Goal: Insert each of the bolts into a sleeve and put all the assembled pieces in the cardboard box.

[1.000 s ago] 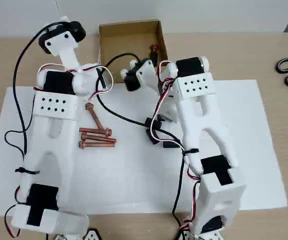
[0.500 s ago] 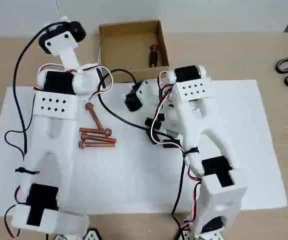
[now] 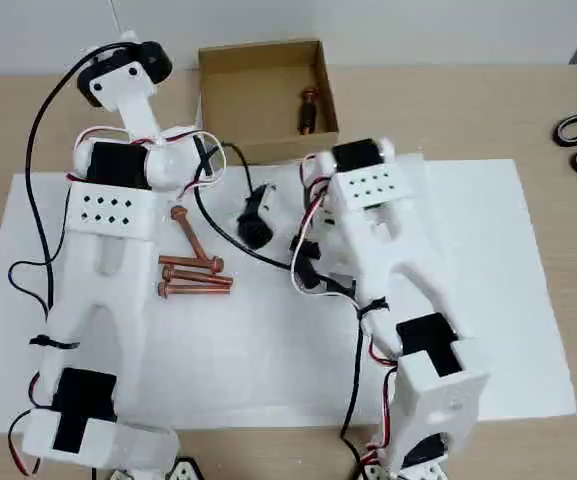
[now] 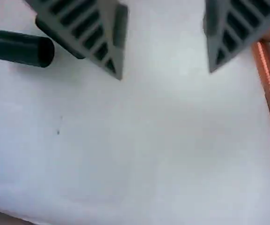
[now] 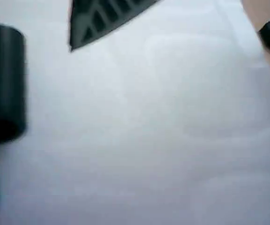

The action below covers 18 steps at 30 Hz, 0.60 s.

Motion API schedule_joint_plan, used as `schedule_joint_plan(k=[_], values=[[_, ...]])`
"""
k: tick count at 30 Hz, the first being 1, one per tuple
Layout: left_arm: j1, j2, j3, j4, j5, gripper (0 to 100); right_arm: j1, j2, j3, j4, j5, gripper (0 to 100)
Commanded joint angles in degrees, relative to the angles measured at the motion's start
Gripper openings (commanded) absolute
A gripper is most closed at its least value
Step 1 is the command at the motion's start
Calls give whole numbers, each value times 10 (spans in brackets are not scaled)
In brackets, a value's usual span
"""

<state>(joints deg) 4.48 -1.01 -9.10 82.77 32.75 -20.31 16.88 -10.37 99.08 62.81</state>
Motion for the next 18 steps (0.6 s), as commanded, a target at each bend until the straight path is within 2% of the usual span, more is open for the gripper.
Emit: schedule_joint_plan(k=[1, 13, 18], values=[[4, -27, -22, -2, 2, 111, -10, -32, 19, -2, 5, 204], [4, -27, -22, -1, 2, 111, -12, -29, 41, -5, 4, 204], [4, -27, -22, 1, 2, 111, -11, -27, 70, -46, 5, 204]])
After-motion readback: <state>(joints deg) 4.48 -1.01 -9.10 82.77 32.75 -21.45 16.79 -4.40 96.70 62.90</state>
